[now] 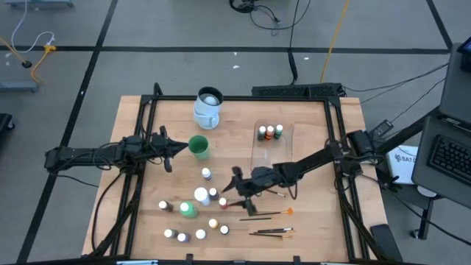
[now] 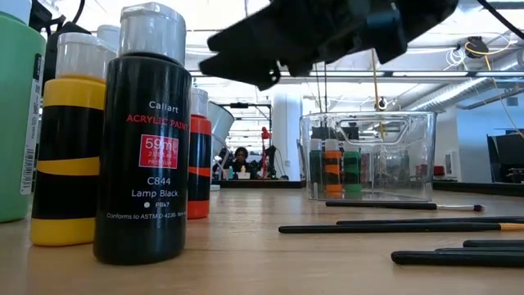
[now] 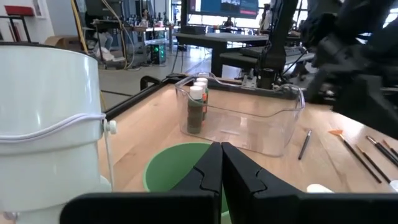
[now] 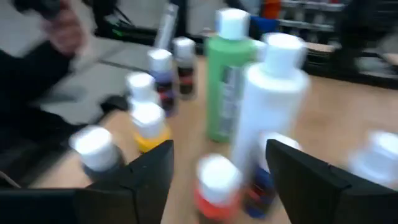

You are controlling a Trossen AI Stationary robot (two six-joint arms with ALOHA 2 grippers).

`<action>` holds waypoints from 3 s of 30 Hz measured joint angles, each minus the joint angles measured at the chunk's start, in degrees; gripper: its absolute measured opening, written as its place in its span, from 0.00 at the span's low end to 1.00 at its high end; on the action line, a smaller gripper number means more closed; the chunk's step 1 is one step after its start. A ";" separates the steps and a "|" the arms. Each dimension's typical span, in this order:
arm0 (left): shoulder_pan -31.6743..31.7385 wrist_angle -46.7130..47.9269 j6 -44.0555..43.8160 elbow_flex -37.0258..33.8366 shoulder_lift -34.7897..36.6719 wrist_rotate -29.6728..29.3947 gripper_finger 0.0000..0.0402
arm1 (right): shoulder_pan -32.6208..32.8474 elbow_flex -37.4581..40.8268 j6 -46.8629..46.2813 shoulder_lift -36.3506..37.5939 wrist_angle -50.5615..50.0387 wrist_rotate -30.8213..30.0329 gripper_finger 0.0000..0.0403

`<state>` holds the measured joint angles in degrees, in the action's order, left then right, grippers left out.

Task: Pick & Place Paint Supplies
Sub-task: Put the red paint bottle into the transparent bin

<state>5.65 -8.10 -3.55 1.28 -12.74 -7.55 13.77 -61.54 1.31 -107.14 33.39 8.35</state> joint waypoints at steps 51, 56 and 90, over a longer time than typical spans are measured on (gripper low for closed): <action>0.00 1.10 0.23 0.00 -0.01 -0.02 0.01 | -0.84 -0.98 3.26 11.51 -10.21 3.26 0.28; 0.00 1.12 0.20 0.00 0.01 -0.02 0.01 | 1.02 -0.98 6.85 27.08 -26.77 -9.50 0.27; -0.02 0.14 0.04 0.00 0.01 -0.04 0.01 | -14.74 41.93 -6.00 52.53 -14.33 -46.04 0.28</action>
<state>5.63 -7.96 -3.51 1.28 -12.73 -7.60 -0.97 -19.60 -4.68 -54.61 19.06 -37.69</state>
